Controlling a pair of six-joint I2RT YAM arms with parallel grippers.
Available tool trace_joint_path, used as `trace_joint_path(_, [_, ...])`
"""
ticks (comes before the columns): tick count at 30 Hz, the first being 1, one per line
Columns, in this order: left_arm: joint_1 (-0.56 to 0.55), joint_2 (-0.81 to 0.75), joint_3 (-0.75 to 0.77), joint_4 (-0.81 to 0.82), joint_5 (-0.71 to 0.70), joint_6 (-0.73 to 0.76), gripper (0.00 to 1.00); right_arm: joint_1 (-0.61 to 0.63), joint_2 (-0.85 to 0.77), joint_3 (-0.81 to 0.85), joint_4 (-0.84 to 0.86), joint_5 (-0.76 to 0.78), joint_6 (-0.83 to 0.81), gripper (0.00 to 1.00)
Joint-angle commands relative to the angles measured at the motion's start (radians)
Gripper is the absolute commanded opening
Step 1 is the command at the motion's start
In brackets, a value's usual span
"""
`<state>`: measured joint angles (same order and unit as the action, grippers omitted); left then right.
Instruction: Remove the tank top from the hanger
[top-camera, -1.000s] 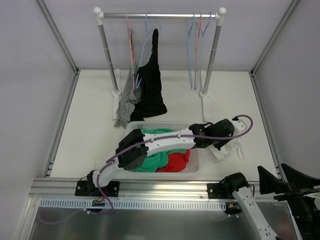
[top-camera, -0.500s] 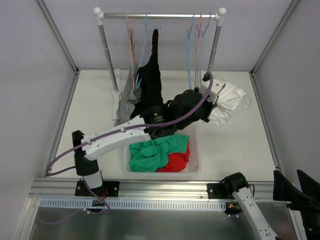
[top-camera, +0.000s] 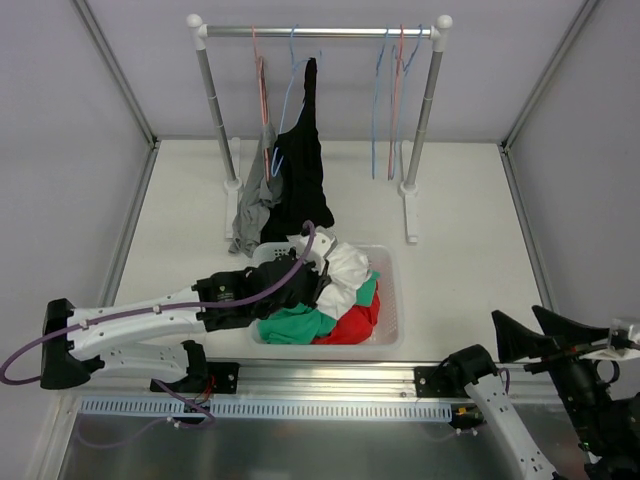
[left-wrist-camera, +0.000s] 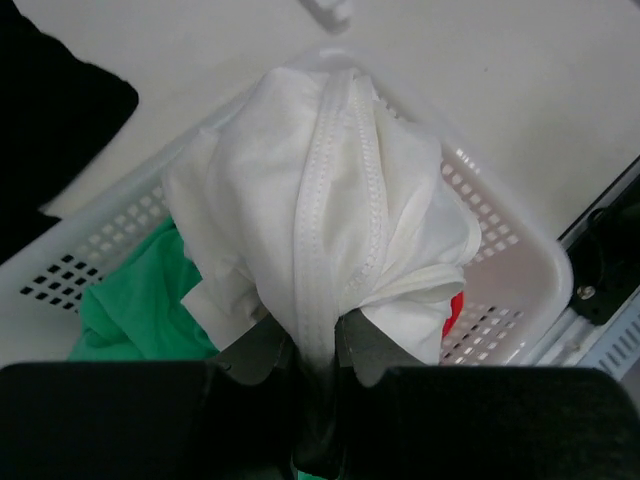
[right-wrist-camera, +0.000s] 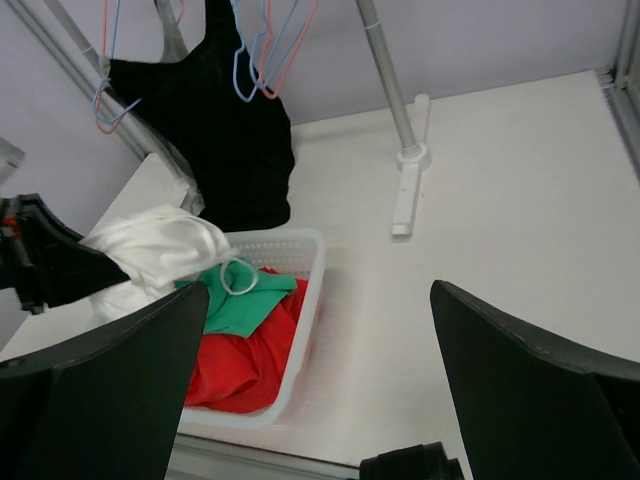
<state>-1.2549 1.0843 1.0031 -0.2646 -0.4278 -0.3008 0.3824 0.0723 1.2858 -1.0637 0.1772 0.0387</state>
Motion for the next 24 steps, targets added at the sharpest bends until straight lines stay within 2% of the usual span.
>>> trace_joint_path(1, [0.005, -0.015, -0.141, 0.137, 0.026, -0.055, 0.0, 0.006, 0.041, -0.077, 0.14, -0.123, 0.053, 1.0])
trace_joint_path(5, [0.017, 0.029, -0.282, 0.257, 0.069, -0.121, 0.0, 0.006, 0.049, -0.15, 0.206, -0.201, 0.078, 0.99])
trace_joint_path(8, [0.023, 0.11, -0.296, 0.318, 0.115, -0.139, 0.0, 0.006, 0.058, -0.186, 0.22, -0.229, 0.09, 0.99])
trace_joint_path(15, [0.022, 0.418, -0.273, 0.32, 0.153, -0.28, 0.0, 0.006, 0.05, -0.204, 0.211, -0.257, 0.093, 1.0])
trace_joint_path(19, [0.012, 0.454, -0.293, 0.32, 0.179, -0.328, 0.13, 0.006, 0.047, -0.203, 0.196, -0.265, 0.084, 0.99])
trace_joint_path(20, [0.008, 0.431, -0.299, 0.318, 0.169, -0.33, 0.23, 0.006, 0.049, -0.203, 0.191, -0.266, 0.082, 0.99])
trace_joint_path(23, [0.0, 0.366, -0.316, 0.295, 0.153, -0.324, 0.36, 0.004, 0.05, -0.207, 0.191, -0.269, 0.082, 0.99])
trace_joint_path(24, [-0.001, 0.311, -0.316, 0.282, 0.143, -0.319, 0.47, 0.006, 0.053, -0.207, 0.189, -0.266, 0.081, 0.99])
